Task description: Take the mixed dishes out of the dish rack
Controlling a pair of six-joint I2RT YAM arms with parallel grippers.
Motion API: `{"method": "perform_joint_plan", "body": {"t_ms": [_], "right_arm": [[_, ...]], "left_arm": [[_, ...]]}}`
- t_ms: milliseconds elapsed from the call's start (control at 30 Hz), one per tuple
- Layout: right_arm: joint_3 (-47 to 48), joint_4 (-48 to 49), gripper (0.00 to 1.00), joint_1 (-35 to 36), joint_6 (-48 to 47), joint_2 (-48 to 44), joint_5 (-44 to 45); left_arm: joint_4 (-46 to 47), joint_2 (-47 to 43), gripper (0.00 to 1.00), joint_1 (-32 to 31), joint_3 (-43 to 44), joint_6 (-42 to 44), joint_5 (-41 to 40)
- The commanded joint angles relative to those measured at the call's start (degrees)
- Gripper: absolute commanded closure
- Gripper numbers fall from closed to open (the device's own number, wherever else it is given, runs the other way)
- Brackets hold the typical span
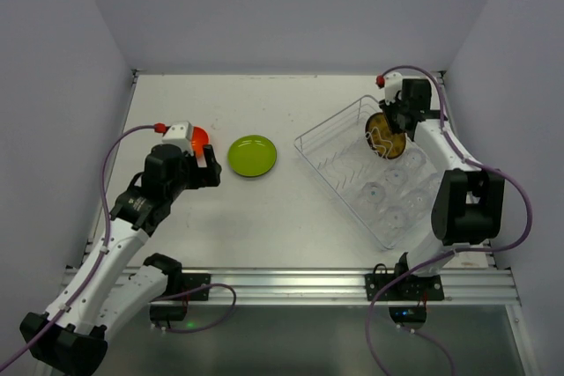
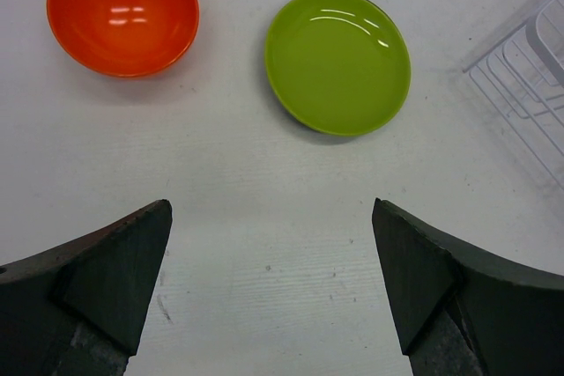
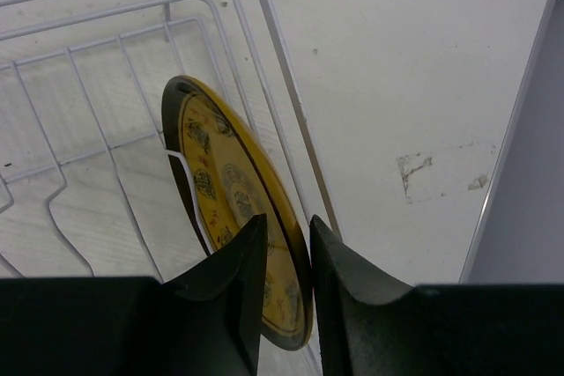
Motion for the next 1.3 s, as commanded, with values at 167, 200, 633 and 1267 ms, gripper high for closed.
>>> {"method": "perform_joint_plan", "body": {"t_ms": [167, 200, 633, 1267], "right_arm": [[-2.18, 3.93, 0.81, 0.37, -1.08, -2.72, -1.10], [-2.26, 3.84, 0.82, 0.45, -1.25, -2.89, -1.01], [-0.60, 1.82, 0.92, 2.21, -2.40, -11.41, 0.22], [-9.89, 7.42, 1.00, 2.56, 46.00, -40.77, -36.73]], "left_arm": [[1.82, -2.56, 0.00, -0.28, -0.15, 1.04, -0.98], [1.91, -2.56, 0.00, -0.28, -0.15, 1.04, -0.98], [1.91, -4.14, 0.00, -0.28, -0.24, 0.69, -1.50], [33.99, 10.68, 0.00, -9.67, 11.26, -7.50, 32.44]]}}
